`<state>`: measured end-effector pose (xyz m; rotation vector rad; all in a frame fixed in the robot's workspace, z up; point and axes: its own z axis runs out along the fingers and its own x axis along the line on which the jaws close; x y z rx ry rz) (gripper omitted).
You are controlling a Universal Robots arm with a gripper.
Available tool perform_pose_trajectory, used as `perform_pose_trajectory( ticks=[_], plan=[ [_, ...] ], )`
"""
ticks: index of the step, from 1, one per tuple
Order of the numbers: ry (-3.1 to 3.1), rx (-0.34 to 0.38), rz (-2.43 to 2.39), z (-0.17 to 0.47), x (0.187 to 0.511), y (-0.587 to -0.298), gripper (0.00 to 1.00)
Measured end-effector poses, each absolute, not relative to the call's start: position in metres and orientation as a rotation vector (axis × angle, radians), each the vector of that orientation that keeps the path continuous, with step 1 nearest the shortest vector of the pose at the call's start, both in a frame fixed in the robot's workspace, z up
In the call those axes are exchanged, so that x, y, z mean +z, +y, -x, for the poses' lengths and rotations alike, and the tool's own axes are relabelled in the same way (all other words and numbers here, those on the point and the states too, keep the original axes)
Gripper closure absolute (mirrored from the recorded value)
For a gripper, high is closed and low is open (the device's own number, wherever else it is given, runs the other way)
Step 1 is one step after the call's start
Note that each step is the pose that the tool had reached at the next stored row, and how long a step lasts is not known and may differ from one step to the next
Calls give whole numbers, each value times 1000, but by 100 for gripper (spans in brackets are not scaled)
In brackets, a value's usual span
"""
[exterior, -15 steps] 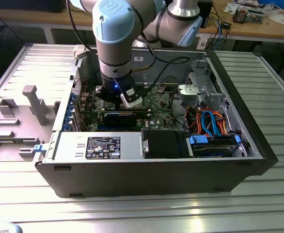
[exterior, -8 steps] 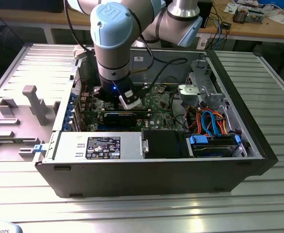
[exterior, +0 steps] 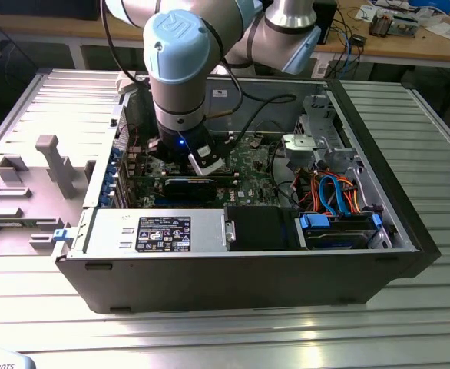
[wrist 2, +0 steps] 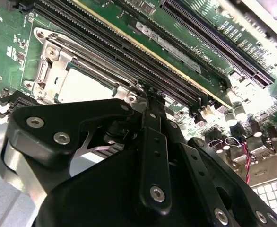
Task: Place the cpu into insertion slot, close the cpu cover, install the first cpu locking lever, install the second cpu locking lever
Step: 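Install the second cpu locking lever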
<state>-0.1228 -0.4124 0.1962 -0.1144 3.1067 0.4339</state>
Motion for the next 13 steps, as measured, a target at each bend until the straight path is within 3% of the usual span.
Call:
perform_pose_trajectory(
  ticks=[13],
  plan=[
    [3115,368,117,119,204,-413,89]
  ],
)
